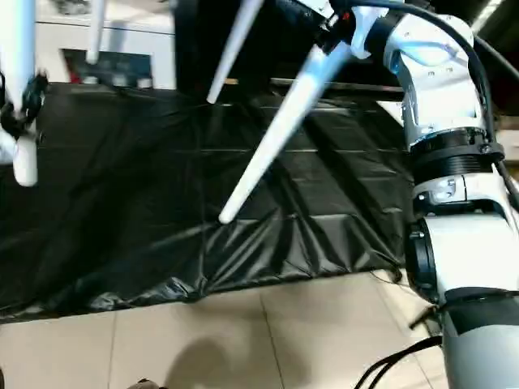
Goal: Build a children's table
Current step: Flip table
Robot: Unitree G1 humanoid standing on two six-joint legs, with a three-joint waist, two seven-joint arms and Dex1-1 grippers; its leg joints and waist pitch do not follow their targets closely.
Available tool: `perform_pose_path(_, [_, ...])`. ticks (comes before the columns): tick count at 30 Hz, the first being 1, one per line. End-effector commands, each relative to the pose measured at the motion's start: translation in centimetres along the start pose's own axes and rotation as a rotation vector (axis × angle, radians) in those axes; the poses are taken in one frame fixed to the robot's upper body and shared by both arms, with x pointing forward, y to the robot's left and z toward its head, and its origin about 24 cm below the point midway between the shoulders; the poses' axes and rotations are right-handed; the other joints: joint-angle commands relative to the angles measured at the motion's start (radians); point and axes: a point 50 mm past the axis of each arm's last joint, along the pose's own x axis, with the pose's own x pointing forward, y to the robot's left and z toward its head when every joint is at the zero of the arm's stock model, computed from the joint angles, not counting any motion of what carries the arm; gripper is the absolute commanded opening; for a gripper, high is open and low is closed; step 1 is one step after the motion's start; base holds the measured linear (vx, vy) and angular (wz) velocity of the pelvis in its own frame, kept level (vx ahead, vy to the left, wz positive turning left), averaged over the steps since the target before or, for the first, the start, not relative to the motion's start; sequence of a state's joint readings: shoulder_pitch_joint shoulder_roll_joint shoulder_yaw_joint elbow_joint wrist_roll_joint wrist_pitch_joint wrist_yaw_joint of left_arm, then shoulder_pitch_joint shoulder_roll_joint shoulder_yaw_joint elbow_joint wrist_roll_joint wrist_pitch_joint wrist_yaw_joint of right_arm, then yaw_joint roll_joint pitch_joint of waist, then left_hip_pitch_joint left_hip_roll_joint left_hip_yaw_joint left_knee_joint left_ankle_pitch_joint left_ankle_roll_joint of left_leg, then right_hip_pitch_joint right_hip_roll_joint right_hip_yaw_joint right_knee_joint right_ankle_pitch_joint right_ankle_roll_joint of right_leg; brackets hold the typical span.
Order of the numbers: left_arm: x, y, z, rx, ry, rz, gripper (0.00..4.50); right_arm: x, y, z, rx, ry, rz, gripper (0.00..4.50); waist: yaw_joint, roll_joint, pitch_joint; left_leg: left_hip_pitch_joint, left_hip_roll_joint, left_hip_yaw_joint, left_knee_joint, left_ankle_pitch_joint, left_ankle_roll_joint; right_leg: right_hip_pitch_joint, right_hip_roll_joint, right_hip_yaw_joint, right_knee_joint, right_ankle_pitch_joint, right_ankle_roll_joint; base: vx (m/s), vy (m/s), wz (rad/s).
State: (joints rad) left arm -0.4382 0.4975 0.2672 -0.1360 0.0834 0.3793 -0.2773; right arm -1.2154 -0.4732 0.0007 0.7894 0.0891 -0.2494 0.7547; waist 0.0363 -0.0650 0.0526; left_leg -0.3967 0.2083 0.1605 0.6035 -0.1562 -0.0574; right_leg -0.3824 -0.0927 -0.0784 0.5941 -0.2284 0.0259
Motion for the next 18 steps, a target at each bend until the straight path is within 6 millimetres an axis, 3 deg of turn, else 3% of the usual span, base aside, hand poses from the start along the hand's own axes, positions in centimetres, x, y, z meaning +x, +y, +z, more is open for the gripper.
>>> perform_pose_path(1, [0.2,-1.7,-0.3,0.027,0.025,-0.068,1.68,-0.5,-0.9,1.0,0.041,-0.114,-0.043,3.79,-0.001,0.049,-0.036,0.042,0.036,0.002,-0.157,-0.931,-0.114,0.011,0.013,-0.028,-0.027,-0.37,-0.121,-0.063,-0.019,0.01])
perform_pose_path(2, [0.2,-1.7,-0.4,0.026,0.029,-0.068,1.68,-0.5,-1.1,1.3,0.068,-0.154,-0.054,3.79,0.02,0.05,-0.04,0.014,0.045,0.027,-0.191,-0.924,-0.111,0.045,0.012,-0.021,0.05,-0.288,-0.135,-0.063,-0.019,0.01])
perform_pose_path(3, [0.1,-1.8,-0.5,0.023,0.035,-0.068,1.68,-0.5,-1.2,1.6,0.086,-0.185,-0.067,3.79,0.035,0.033,-0.034,0.023,0.036,0.06,-0.192,-0.884,-0.117,0.013,0.016,-0.009,0.036,-0.374,-0.123,-0.077,-0.033,0.1])
perform_pose_path(4, [0.0,-1.9,-0.7,0.018,0.041,-0.068,1.68,-0.6,-1.3,1.8,0.105,-0.212,-0.077,3.79,0.028,0.009,-0.038,0.066,0.017,0.064,-0.13,-0.822,-0.114,-0.033,0.001,-0.002,-0.033,-0.524,-0.095,-0.049,-0.065,0.12])
perform_pose_path(5, [-0.2,-1.9,-1.0,0.017,0.051,-0.07,1.68,-0.6,-1.3,1.9,0.133,-0.232,-0.08,3.79,-0.001,-0.008,-0.016,0.197,-0.024,0.029,0.099,-0.665,-0.093,-0.156,-0.081,-0.031,-0.218,-0.91,-0.021,-0.049,-0.065,0.12])
perform_pose_path(6, [-0.3,-2.0,-1.2,0.015,0.061,-0.07,1.68,-0.6,-1.2,1.9,0.158,-0.244,-0.078,3.79,-0.005,-0.016,-0.018,0.11,-0.012,-0.001,0.073,-0.452,-0.056,-0.039,-0.128,-0.036,-0.19,-0.938,0.012,-0.016,0.0,-0.22])
perform_pose_path(7, [-0.5,-2.0,-1.4,0.015,0.066,-0.069,1.68,-0.7,-1.1,1.9,0.175,-0.249,-0.075,3.79,0.005,0.017,-0.016,0.093,0.005,-0.011,0.016,-0.501,-0.064,0.004,-0.101,-0.081,-0.173,-0.86,0.014,-0.015,0.07,-0.41])
perform_pose_path(8, [-0.6,-2.0,-1.5,0.01,0.073,-0.066,1.68,-0.7,-0.9,1.7,0.187,-0.247,-0.069,3.79,0.009,0.078,-0.02,-0.015,0.064,-0.021,-0.142,-0.848,-0.101,0.114,-0.023,-0.119,0.062,-0.41,-0.054,-0.015,0.07,-0.41])
perform_pose_path(9, [-0.8,-2.0,-1.8,0.003,0.085,-0.06,1.68,-0.8,-0.5,1.4,0.206,-0.241,-0.058,3.79,0.056,0.068,-0.021,-0.074,0.061,0.004,-0.171,-0.934,-0.129,0.141,-0.005,-0.104,0.147,-0.165,-0.092,0.0,0.0,0.0])
perform_pose_path(10, [-1.1,-2.0,-2.2,-0.012,0.099,-0.054,1.68,-0.9,0.2,1.0,0.232,-0.234,-0.039,3.79,0.095,0.078,-0.014,-0.068,0.029,0.07,-0.2,-0.977,-0.148,0.111,0.034,-0.106,0.171,-0.133,-0.094,0.0,0.0,0.0])
perform_pose_path(11, [-1.3,-2.1,-2.5,-0.022,0.107,-0.05,1.68,-1.0,0.6,0.7,0.249,-0.231,-0.028,3.79,0.089,0.017,-0.055,-0.027,0.028,0.071,-0.16,-0.706,-0.178,0.125,-0.02,-0.008,0.145,-0.461,-0.052,0.0,0.0,0.0])
perform_pose_path(12, [-1.6,-2.2,-2.8,-0.028,0.12,-0.054,1.68,-1.1,1.6,0.4,0.289,-0.24,0.004,3.79,0.063,-0.07,-0.068,0.05,0.035,0.029,-0.002,-0.485,-0.151,0.031,-0.106,0.026,0.024,-0.815,0.013,0.075,-0.157,-0.17])
perform_pose_path(13, [-1.9,-2.4,-3.4,-0.04,0.134,-0.058,1.68,-1.2,2.9,-0.1,0.332,-0.242,0.034,3.79,0.084,-0.042,-0.044,0.015,0.001,-0.048,0.094,-0.069,-0.02,0.029,-0.189,0.109,-0.097,-0.973,-0.021,0.144,-0.149,-0.2])
perform_pose_path(14, [-2.2,-2.6,-3.9,-0.047,0.147,-0.062,1.68,-1.5,4.5,-0.6,0.381,-0.238,0.07,3.79,0.109,-0.023,-0.041,-0.021,-0.011,-0.049,0.035,0.049,0.004,0.081,-0.133,0.073,-0.069,-0.684,-0.067,0.144,-0.149,-0.2])
perform_pose_path(15, [-2.2,-2.6,-3.9,-0.047,0.148,-0.062,1.68,-1.5,4.6,-0.7,0.384,-0.238,0.071,3.79,0.113,0.001,-0.054,-0.001,0.016,-0.044,-0.005,0.073,-0.015,0.075,-0.104,0.056,-0.042,-0.474,-0.111,0.062,-0.059,0.0])
perform_pose_path(16, [-2.2,-2.6,-4.1,-0.048,0.152,-0.062,1.68,-1.6,5.2,-0.9,0.403,-0.233,0.084,3.79,0.098,0.022,-0.064,0.046,0.038,-0.043,-0.039,-0.032,-0.045,0.03,-0.036,0.032,0.013,-0.143,-0.164,0.0,0.0,0.0])
perform_pose_path(17, [-2.3,-2.7,-4.4,-0.042,0.163,-0.068,1.68,-1.8,6.4,-1.5,0.44,-0.214,0.102,3.79,0.086,0.03,-0.083,0.051,0.048,-0.047,-0.051,-0.074,-0.06,0.047,-0.03,0.026,0.029,0.067,-0.205,0.0,0.0,0.0])
perform_pose_path(18, [-2.4,-2.7,-4.7,-0.043,0.17,-0.07,1.68,-2.0,7.2,-2.0,0.457,-0.193,0.108,3.79,0.085,0.03,-0.089,0.046,0.046,-0.048,-0.046,-0.02,-0.049,0.054,-0.025,0.023,0.034,0.181,-0.214,0.0,0.0,0.0])
